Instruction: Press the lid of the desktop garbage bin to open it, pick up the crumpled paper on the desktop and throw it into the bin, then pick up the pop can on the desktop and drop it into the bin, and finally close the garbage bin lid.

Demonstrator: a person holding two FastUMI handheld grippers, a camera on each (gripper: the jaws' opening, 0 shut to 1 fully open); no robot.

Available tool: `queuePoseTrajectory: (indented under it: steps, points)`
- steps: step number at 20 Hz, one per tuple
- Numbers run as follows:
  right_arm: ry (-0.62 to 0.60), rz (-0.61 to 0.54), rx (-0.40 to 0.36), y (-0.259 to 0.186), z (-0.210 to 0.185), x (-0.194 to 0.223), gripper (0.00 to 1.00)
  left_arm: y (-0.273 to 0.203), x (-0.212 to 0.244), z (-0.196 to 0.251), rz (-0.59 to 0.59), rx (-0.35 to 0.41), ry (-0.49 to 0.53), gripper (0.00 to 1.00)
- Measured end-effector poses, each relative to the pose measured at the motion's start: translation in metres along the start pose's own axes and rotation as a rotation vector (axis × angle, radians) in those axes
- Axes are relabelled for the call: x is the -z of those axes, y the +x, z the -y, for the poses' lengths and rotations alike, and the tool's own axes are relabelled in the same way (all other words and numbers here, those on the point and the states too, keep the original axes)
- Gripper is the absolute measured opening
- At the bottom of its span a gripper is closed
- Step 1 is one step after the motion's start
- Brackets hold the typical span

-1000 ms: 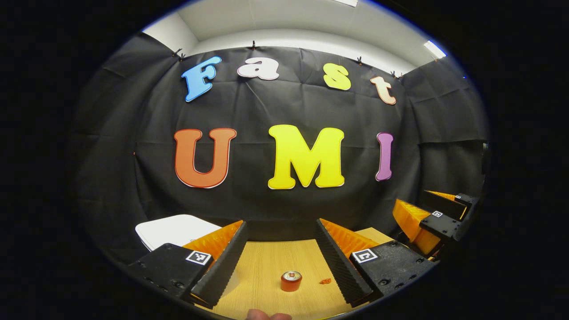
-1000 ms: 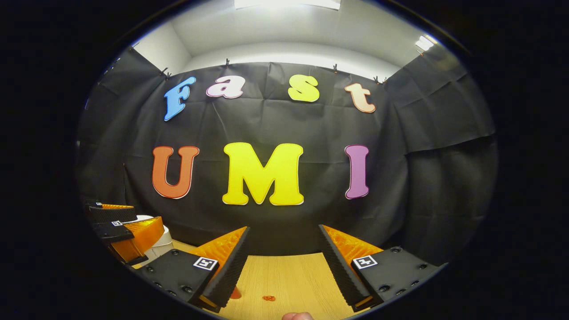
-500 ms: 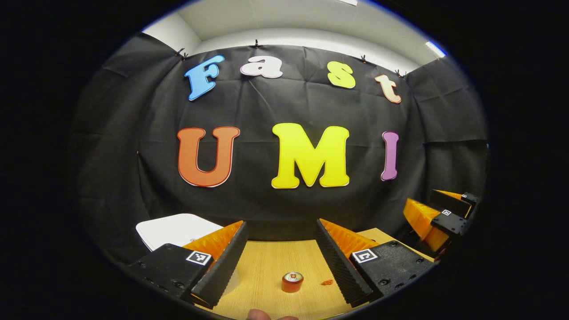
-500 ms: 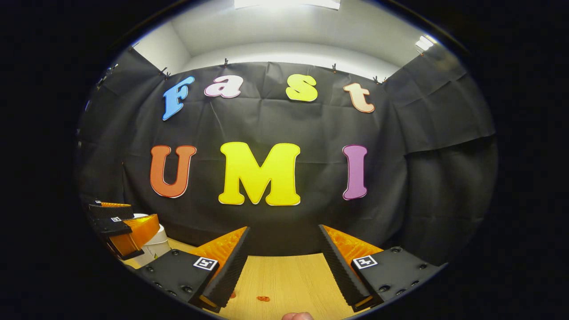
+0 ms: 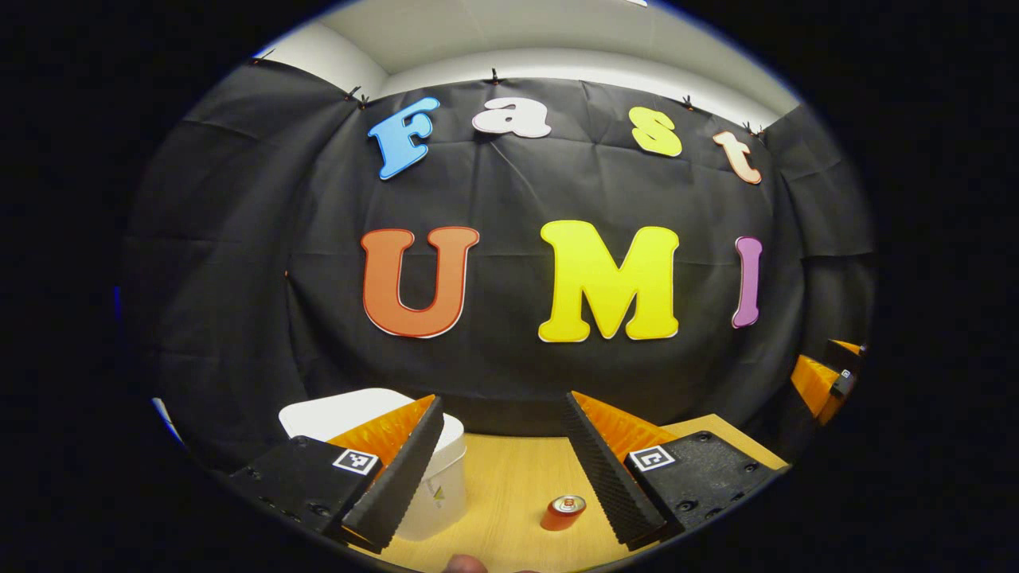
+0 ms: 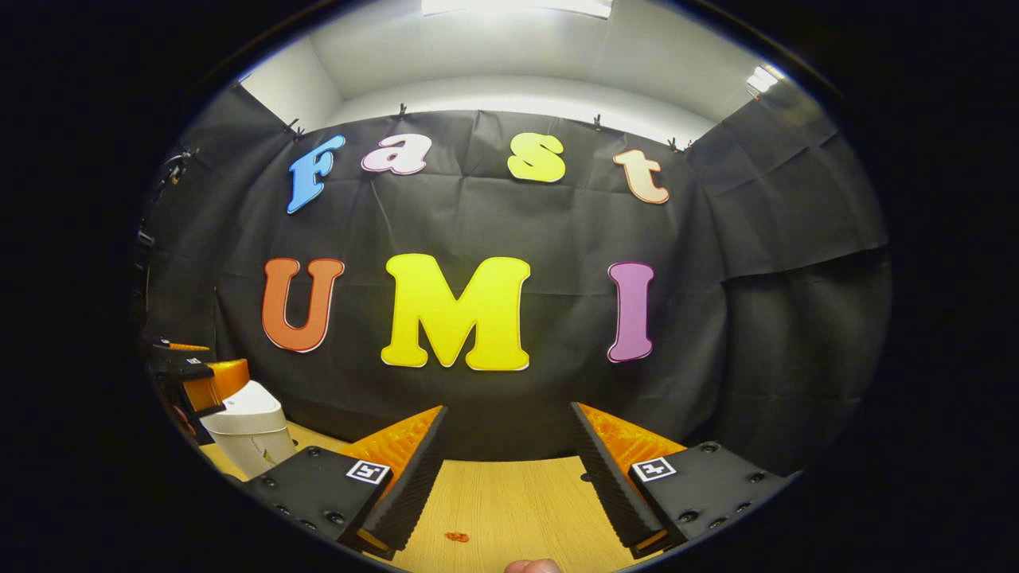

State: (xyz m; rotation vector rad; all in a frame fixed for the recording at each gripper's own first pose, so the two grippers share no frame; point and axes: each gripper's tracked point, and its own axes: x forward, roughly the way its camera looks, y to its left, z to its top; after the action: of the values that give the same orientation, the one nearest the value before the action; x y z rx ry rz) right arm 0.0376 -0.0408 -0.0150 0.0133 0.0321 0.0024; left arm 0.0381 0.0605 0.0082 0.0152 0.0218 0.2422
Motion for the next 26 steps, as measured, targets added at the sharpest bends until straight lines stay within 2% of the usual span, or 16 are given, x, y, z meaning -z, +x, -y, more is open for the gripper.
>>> queuePoseTrajectory:
  steps: [7, 12, 15, 17, 18, 25, 26]
  points:
    - [-0.017, -0.009, -0.018, 0.006, 0.0, 0.002, 0.94, 0.024, -0.001, -0.053, -0.024, -0.124, 0.02, 0.91]
    - [-0.025, -0.014, 0.005, 0.01, 0.012, 0.0, 0.94, 0.042, 0.002, -0.087, -0.038, -0.2, 0.038, 0.81]
    - [-0.04, -0.016, 0.015, 0.008, 0.018, 0.0, 0.94, 0.051, 0.01, -0.098, -0.059, -0.219, 0.038, 0.75]
    - [-0.055, -0.015, 0.019, 0.007, 0.02, 0.0, 0.94, 0.056, 0.023, -0.102, -0.095, -0.232, 0.026, 0.67]
    - [-0.061, -0.014, 0.021, 0.005, 0.021, -0.001, 0.94, 0.058, 0.028, -0.103, -0.113, -0.232, 0.017, 0.57]
    - [-0.087, -0.052, 0.05, 0.001, 0.035, 0.01, 0.93, 0.069, 0.068, -0.122, -0.211, -0.275, -0.022, 0.34]
    - [-0.097, -0.058, 0.053, 0.003, 0.037, 0.013, 0.93, 0.072, 0.073, -0.123, -0.222, -0.278, -0.023, 0.28]
